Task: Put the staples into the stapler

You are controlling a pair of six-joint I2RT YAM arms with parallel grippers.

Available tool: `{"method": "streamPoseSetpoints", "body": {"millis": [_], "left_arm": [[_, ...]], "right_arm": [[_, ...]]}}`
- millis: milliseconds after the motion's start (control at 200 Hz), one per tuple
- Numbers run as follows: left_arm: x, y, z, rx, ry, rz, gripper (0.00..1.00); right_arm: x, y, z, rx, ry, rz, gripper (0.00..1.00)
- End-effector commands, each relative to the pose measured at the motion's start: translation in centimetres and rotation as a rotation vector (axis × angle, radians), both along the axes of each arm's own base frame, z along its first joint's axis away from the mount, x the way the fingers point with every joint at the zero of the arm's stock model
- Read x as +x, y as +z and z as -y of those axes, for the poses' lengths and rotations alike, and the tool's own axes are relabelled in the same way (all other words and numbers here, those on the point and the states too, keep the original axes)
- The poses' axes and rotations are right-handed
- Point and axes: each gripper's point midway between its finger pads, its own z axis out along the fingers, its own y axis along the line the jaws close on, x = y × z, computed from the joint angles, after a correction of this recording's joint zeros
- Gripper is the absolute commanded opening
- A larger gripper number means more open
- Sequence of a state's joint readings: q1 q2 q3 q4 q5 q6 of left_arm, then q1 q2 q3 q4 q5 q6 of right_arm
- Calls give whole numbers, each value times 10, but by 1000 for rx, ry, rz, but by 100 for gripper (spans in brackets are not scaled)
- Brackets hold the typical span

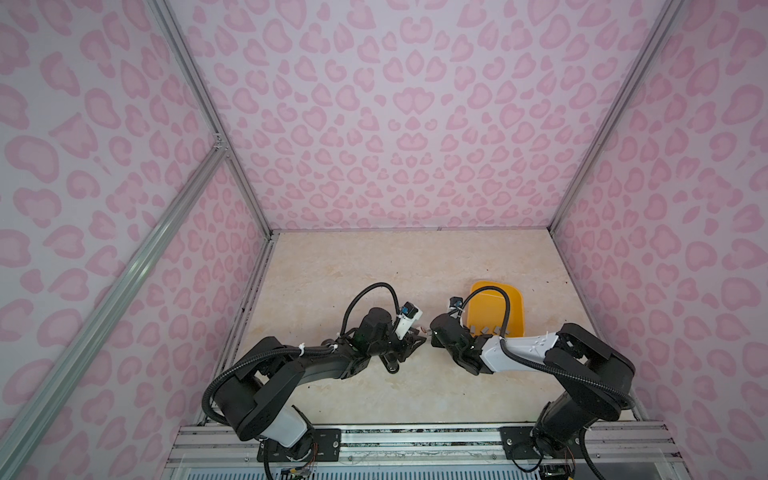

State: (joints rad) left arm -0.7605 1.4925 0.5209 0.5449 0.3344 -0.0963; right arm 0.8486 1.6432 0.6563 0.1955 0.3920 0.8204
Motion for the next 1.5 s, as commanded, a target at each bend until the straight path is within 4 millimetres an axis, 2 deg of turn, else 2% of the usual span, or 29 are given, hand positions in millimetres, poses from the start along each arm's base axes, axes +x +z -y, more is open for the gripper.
{"method": "streamPoseSetpoints", "body": {"millis": [0,120,305,450,630,650,830,1165,1300,1495], "left_arm": [[13,17,-13,-24,101,96,47],[15,12,-18,3,119,109,50],[19,-4,-9,30,89,80,44],[22,-5,1,27,58,78,37],[27,-1,12,11,33,82,37],[27,-1,13,10,27,79,33],[25,-5,21,-1,-8,58,28],[25,-19,32,3,-39,11,27],[27,-22,34,11,-36,8,27],[29,-27,36,24,-35,0,27]], "right_arm": [[-6,-8,3,-4,0,-34,7],[-6,-8,3,-5,-1,-33,7],[-6,-8,1,0,3,-33,7],[-6,-9,-1,5,5,-36,6],[-6,-9,-6,33,16,-39,5],[-6,-9,-6,38,17,-40,5],[-8,-8,-8,71,19,-40,5],[-13,-8,-10,137,27,-30,4],[-14,-5,-5,133,17,-17,3],[-13,10,6,125,8,15,13]]}}
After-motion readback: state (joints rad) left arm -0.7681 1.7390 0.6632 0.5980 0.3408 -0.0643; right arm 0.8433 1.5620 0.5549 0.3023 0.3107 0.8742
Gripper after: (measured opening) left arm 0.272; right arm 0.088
